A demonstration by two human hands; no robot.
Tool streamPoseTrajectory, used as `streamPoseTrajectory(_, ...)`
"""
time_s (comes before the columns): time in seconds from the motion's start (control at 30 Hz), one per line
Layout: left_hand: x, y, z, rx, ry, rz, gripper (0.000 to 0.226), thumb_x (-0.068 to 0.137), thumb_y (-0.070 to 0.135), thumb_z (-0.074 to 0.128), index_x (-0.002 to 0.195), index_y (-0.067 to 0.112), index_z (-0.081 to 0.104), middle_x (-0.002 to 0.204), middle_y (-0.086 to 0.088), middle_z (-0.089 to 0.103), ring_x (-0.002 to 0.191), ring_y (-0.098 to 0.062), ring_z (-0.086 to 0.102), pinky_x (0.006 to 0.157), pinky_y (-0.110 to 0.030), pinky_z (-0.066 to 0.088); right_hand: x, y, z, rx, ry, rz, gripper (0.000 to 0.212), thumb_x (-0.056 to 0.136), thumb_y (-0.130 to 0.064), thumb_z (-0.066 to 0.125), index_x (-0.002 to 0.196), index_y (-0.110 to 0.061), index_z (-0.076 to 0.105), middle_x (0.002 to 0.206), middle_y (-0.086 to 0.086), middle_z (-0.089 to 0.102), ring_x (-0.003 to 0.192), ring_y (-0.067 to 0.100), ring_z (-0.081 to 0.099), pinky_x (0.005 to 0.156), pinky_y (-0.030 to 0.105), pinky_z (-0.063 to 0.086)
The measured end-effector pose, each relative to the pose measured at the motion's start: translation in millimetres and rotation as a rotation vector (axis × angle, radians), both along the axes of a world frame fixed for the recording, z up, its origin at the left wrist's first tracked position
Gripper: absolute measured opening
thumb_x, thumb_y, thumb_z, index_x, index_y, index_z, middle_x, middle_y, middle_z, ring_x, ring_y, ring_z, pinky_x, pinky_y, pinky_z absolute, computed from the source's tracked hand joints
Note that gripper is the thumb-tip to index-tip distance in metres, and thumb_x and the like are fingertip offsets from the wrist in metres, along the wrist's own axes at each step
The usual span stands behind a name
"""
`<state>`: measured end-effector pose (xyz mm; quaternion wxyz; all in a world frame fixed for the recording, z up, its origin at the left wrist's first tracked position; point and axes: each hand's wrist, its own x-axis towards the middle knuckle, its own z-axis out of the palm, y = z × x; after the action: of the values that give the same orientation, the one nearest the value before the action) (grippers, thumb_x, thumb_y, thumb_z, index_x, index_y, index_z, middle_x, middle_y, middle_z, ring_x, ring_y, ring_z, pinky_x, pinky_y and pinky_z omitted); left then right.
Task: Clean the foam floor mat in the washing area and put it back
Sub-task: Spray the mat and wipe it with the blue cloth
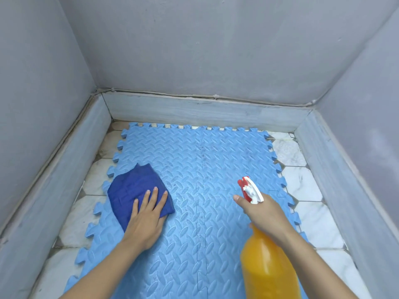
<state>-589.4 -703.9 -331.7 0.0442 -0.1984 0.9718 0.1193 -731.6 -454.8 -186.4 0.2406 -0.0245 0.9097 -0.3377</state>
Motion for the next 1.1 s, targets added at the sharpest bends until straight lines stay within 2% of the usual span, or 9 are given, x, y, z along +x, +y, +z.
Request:
streamPoseTrajectory(0.07, -12, 3, -2, 0.027, -0.036, 0.012, 0.076, 0.078, 0.059, -0.011, 0.148, 0.03, -0.014, 0.153, 0.007, -0.022, 0.146, -0.017, -0.014, 0.116, -0.045, -0.004, -1, 13, 2, -0.031, 0.038, -0.077, 0.044, 0.083, -0.053, 0.067, 0.087, -0.01, 0.056, 0.079, 0.005, 0.066, 0.074, 0.025, 0.064, 0.08, 0.048, 0.056)
streamPoseTrajectory(0.17, -13, 3, -5, -0.009, -0.016, 0.012, 0.077, 0.079, 0.061, -0.011, 0.149, 0.028, -0.013, 0.156, 0.007, -0.019, 0.143, -0.012, -0.017, 0.116, -0.045, -0.003, -4, 31, 5, -0.086, 0.078, -0.179, 0.049, 0.083, -0.053, 0.067, 0.087, -0.006, 0.058, 0.071, 0.009, 0.063, 0.068, 0.028, 0.063, 0.077, 0.05, 0.057)
streamPoseTrajectory(0.27, -11, 2, -7, -0.007, -0.012, 0.016, 0.076, 0.081, 0.062, -0.009, 0.149, 0.029, -0.011, 0.156, 0.008, -0.015, 0.143, -0.011, -0.015, 0.117, -0.044, -0.002, -4, 42, 3, -0.097, 0.116, -0.235, 0.042, 0.086, -0.048, 0.065, 0.084, -0.006, 0.062, 0.076, 0.016, 0.068, 0.079, 0.034, 0.065, 0.076, 0.055, 0.056)
streamPoseTrajectory(0.4, -12, 1, -5, 0.009, -0.016, 0.011, 0.076, 0.081, 0.062, -0.007, 0.15, 0.028, -0.009, 0.157, 0.008, -0.013, 0.143, -0.011, -0.013, 0.117, -0.044, 0.0, -2, 48, 4, -0.092, 0.151, -0.224, 0.031, 0.089, -0.047, 0.062, 0.083, -0.017, 0.062, 0.078, 0.007, 0.068, 0.081, 0.03, 0.065, 0.076, 0.052, 0.056)
streamPoseTrajectory(0.57, -12, 2, -2, 0.044, -0.014, 0.014, 0.079, 0.078, 0.063, -0.009, 0.148, 0.026, -0.012, 0.153, 0.01, -0.018, 0.142, -0.009, -0.015, 0.117, -0.044, -0.002, -4, 64, 9, -0.101, 0.163, -0.279, 0.034, 0.09, -0.037, 0.064, 0.085, -0.004, 0.063, 0.079, 0.019, 0.069, 0.08, 0.039, 0.065, 0.076, 0.057, 0.055)
streamPoseTrajectory(0.73, -11, 2, 0, 0.045, -0.027, 0.017, 0.078, 0.077, 0.063, -0.011, 0.147, 0.028, -0.016, 0.153, 0.01, -0.021, 0.143, -0.01, -0.016, 0.117, -0.043, -0.004, 0, 79, 10, -0.046, 0.151, -0.2, 0.026, 0.09, -0.041, 0.063, 0.089, -0.015, 0.061, 0.081, 0.008, 0.067, 0.082, 0.028, 0.065, 0.079, 0.052, 0.056)
streamPoseTrajectory(0.87, -12, 2, 1, 0.064, -0.04, 0.016, 0.078, 0.076, 0.065, -0.012, 0.145, 0.031, -0.019, 0.15, 0.012, -0.025, 0.142, -0.009, -0.018, 0.116, -0.043, -0.007, 5, 88, 11, -0.021, 0.105, -0.156, 0.029, 0.09, -0.039, 0.063, 0.092, -0.01, 0.063, 0.08, 0.014, 0.069, 0.077, 0.029, 0.065, 0.078, 0.054, 0.056)
streamPoseTrajectory(0.97, -12, 1, 4, 0.105, -0.056, 0.018, 0.072, 0.084, 0.064, -0.003, 0.146, 0.032, -0.016, 0.153, 0.011, -0.023, 0.143, -0.01, -0.018, 0.117, -0.043, -0.009, 15, 86, 5, 0.031, 0.105, -0.085, 0.029, 0.09, -0.041, 0.062, 0.092, -0.012, 0.062, 0.079, 0.008, 0.068, 0.08, 0.027, 0.065, 0.079, 0.051, 0.055)
streamPoseTrajectory(1.1, -10, -6, 14, 0.202, -0.044, -0.01, 0.06, 0.1, 0.044, 0.027, 0.151, 0.031, -0.001, 0.159, 0.007, -0.012, 0.146, -0.011, -0.013, 0.118, -0.041, -0.008, 24, 76, -1, 0.134, 0.103, 0.057, 0.031, 0.09, -0.051, 0.058, 0.102, -0.023, 0.06, 0.078, 0.0, 0.062, 0.078, 0.025, 0.063, 0.076, 0.044, 0.055)
